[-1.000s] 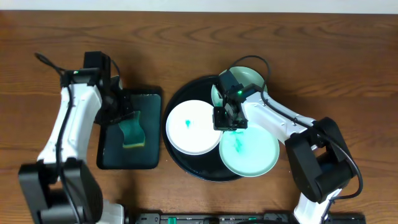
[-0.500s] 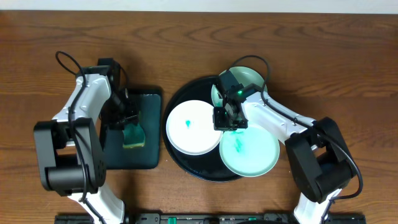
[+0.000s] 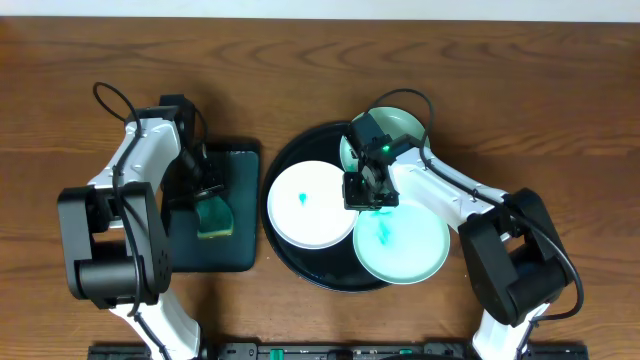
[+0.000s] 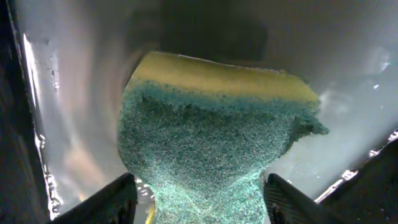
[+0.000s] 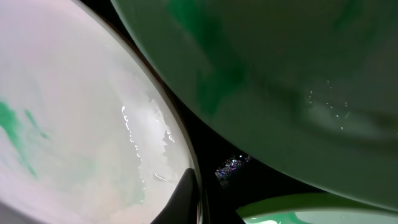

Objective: Clean dirty plates on tray and stack at the side
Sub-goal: 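Lower the left gripper and grasp the green sponge, then lift the sponge with the left gripper out of the water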

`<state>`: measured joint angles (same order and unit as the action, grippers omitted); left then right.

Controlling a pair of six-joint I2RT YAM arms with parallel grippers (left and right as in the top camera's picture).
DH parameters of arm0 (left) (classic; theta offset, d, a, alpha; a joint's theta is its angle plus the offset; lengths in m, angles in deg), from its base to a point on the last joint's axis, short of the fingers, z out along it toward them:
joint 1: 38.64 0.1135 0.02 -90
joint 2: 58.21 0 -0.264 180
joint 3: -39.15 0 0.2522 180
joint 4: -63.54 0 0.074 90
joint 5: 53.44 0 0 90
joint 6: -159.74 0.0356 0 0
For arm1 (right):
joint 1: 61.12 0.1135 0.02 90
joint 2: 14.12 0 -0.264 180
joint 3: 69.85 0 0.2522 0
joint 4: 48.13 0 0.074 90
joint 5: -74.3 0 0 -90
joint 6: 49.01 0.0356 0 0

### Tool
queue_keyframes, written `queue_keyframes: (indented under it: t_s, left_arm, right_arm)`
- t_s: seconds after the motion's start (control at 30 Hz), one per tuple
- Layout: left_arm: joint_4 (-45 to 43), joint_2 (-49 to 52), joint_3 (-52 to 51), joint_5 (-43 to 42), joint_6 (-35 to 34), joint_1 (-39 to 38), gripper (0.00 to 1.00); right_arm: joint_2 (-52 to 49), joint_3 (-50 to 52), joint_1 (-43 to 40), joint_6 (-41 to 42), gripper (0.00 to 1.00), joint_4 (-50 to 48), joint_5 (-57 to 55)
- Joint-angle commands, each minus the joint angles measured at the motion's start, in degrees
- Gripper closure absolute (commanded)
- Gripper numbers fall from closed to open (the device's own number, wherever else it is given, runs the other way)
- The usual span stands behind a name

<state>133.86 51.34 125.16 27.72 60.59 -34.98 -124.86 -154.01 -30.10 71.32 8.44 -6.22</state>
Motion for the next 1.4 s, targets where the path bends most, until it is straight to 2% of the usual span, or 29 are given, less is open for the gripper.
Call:
queue_keyframes:
  t_s: [0.0,0.03,0.07,0.13,0.43,0.5,0.53,0.63,0.7,0.97,1.37]
  left_arm:
    - [0.48,0.61,-0.24,0.31,0.04,0.13,0.37]
    - [0.59,0.61,-0.26,0.31,0.04,0.13,0.37]
    - [0.59,0.61,-0.37,0.31,0.04,0.13,0.44]
    - [0.57,0.61,-0.63,0.28,0.02,0.13,0.49]
    - [-1.81,0.63,-2.71,-1.03,0.04,0.13,0.55]
    - [-2.97,0.63,-3.58,-1.49,0.02,0.13,0.64]
    - [-3.85,0.63,-4.07,-2.25,0.04,0.13,0.72]
    - [-4.59,0.63,-4.22,-3.41,0.04,0.13,0.81]
    - [-5.09,0.63,-4.22,-4.28,0.07,0.13,0.93]
    - [-5.46,-4.11,-3.23,-4.61,0.28,0.13,0.93]
    - [-6.16,-32.33,-3.06,0.57,1.51,0.11,0.93]
  right_arm:
    - [-1.44,0.96,-1.38,-1.27,0.99,1.40,-4.94]
    - [-1.44,0.96,-1.38,-1.25,0.99,1.40,-4.92]
    - [-1.44,0.96,-1.38,-1.25,0.99,1.38,-4.92]
    - [-1.44,0.96,-1.38,-1.25,0.99,1.38,-4.94]
    - [-1.44,0.96,-1.38,-1.25,0.99,1.40,-4.94]
    - [-1.44,0.96,-1.38,-1.25,0.99,1.38,-4.94]
    - [-1.44,0.96,-1.38,-1.25,0.99,1.40,-4.96]
    - [-1.44,0.96,-1.38,-1.25,0.99,1.38,-4.96]
    - [-1.44,0.96,-1.38,-1.25,0.99,1.38,-4.96]
    - [-1.44,0.96,-1.38,-1.27,0.99,1.42,-4.96]
    - [-1.44,0.96,-1.38,-1.25,0.99,1.36,-4.96]
